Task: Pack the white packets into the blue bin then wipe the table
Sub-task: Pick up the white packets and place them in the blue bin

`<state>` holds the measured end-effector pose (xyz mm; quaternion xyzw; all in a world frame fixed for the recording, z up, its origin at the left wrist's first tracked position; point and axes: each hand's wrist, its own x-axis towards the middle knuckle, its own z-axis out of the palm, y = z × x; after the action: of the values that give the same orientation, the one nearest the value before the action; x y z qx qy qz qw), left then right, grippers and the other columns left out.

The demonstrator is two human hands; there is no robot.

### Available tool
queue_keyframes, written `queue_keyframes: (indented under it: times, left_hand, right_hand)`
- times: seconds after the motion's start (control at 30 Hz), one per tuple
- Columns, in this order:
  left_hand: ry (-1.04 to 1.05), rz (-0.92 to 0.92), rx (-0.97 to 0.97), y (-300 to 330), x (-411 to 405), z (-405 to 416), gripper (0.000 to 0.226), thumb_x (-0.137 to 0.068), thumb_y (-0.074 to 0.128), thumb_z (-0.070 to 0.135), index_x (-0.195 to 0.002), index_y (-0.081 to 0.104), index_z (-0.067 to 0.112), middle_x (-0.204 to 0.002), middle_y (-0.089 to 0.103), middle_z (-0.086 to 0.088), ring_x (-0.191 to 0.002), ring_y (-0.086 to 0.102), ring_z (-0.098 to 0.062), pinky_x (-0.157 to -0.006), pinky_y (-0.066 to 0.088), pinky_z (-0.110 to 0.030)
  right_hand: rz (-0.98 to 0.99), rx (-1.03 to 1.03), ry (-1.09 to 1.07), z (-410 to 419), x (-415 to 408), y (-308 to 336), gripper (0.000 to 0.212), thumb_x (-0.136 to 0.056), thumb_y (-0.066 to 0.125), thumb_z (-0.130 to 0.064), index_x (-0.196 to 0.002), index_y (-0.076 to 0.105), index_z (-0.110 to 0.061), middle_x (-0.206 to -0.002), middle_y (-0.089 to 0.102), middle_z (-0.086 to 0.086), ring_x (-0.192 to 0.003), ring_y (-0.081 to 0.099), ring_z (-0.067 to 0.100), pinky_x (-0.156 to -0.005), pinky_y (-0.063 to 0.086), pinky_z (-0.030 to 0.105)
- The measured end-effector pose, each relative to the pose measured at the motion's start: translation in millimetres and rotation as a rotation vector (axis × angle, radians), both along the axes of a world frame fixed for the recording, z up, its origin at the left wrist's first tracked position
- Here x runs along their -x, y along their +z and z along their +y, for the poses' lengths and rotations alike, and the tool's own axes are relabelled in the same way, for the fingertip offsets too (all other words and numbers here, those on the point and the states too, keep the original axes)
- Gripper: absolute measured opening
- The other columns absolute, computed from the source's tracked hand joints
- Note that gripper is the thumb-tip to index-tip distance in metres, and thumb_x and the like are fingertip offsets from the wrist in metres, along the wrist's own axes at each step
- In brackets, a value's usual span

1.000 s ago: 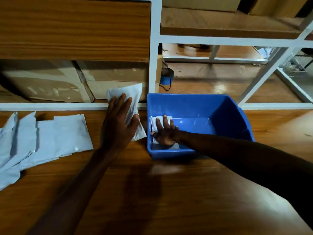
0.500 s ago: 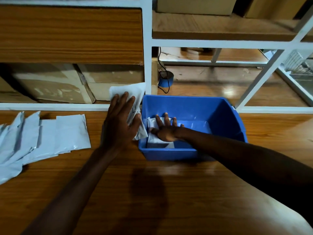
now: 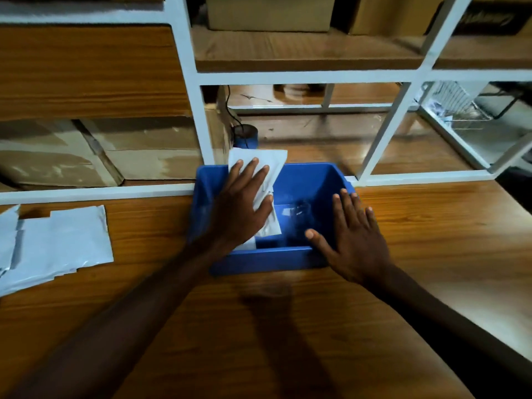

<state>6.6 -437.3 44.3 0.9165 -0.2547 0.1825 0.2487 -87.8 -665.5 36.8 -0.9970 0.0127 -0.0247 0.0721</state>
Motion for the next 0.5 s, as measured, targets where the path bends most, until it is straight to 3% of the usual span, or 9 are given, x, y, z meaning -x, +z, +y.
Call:
queue_keyframes:
  times: [0.3, 0.5]
  left_hand:
    - [-0.148, 0.228, -0.174, -40, -6, -60, 0.063, -0.091, 0.041, 0.041, -0.145, 0.040, 0.008, -0.157, 0.029, -0.014, -0.147, 0.018, -0.036, -0.117, 0.024, -0.048]
    - [-0.176, 0.335, -0.269, -49, -15, -93, 0.063, -0.099, 0.044, 0.036, -0.153, 0.023, 0.012, -0.163, 0.008, -0.009, -0.149, 0.001, -0.030, -0.119, 0.007, -0.041]
  right_hand:
    - [-0.147, -0.136, -0.040, -16, 7, -27, 0.102, -0.090, 0.018, -0.081, -0.157, 0.019, -0.005, -0.166, 0.014, 0.015, -0.154, 0.005, 0.028, -0.123, 0.021, 0.048]
    - [-0.185, -0.152, -0.039, -16, 6, -30, 0.104, -0.090, 0.018, -0.082, -0.157, 0.019, -0.003, -0.166, 0.014, 0.016, -0.154, 0.005, 0.029, -0.124, 0.019, 0.047]
